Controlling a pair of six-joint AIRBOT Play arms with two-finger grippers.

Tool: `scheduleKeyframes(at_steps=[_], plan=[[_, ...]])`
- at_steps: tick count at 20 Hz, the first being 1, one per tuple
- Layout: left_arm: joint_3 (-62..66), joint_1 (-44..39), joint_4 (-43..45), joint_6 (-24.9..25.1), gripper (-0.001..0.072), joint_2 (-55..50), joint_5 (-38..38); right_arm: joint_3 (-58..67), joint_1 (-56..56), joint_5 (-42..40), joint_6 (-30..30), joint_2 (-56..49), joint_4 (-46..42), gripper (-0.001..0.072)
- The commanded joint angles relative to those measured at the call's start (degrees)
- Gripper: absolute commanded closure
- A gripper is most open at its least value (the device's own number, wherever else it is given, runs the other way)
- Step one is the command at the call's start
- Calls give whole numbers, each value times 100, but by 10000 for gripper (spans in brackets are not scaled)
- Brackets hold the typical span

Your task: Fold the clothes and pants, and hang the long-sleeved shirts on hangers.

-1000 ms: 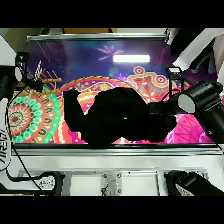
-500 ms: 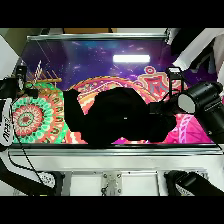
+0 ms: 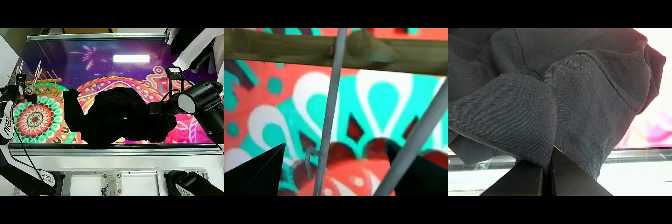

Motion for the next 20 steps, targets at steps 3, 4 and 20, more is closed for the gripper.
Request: scheduleKeyframes(at_steps=[3,4,20], plan=[[4,31,-13,7,21,-120,179,-2,-2,0,0,-2,0,690],[4,28,-13,2,23,-120,177,-2,-2,0,0,-2,0,690],[4,-103,-39,0,688,610,-57,-2,-2,0,0,-2,0,690]])
